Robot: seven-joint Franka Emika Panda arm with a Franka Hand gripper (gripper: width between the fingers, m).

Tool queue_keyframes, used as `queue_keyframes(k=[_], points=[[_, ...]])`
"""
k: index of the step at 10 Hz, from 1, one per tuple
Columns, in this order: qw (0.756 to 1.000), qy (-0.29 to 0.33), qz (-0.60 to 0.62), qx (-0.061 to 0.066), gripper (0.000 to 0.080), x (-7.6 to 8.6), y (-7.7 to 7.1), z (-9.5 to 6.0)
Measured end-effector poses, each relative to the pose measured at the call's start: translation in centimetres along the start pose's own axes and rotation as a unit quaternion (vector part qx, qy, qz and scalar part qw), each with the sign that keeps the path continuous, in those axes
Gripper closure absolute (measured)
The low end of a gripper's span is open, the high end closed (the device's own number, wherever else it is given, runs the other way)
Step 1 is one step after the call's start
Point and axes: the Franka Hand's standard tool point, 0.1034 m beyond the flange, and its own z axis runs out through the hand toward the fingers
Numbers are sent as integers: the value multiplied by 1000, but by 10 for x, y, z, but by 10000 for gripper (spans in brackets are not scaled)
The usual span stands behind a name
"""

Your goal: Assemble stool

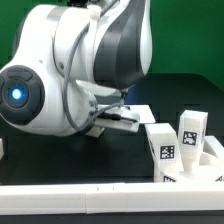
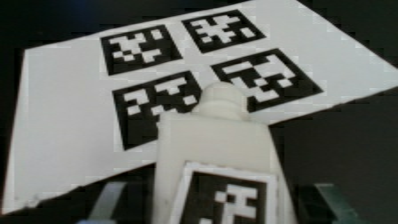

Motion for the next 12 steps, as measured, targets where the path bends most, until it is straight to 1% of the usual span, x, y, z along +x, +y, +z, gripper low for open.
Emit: queue_keyframes(k=[1, 2, 3, 4, 5, 6, 7, 8, 9, 10, 12], points=[[1000, 28, -11, 1, 481, -16, -11, -22], [997, 74, -30, -10, 481, -29, -18, -42], [992, 118, -37, -14, 481, -30, -19, -47], [989, 144, -36, -11, 481, -27, -17, -44], [982, 184, -40, -10, 479, -23, -20, -49], [977, 210, -39, -12, 479, -27, -25, -55], [968, 243, -49, -21, 479, -42, -41, -74], [960, 273, -64, -28, 479, -63, -63, -96], [948, 309, -71, -24, 479, -71, -76, -114], [937, 340, -75, -21, 479, -72, -82, -119], [913, 400, -81, -13, 479, -67, -84, -121]])
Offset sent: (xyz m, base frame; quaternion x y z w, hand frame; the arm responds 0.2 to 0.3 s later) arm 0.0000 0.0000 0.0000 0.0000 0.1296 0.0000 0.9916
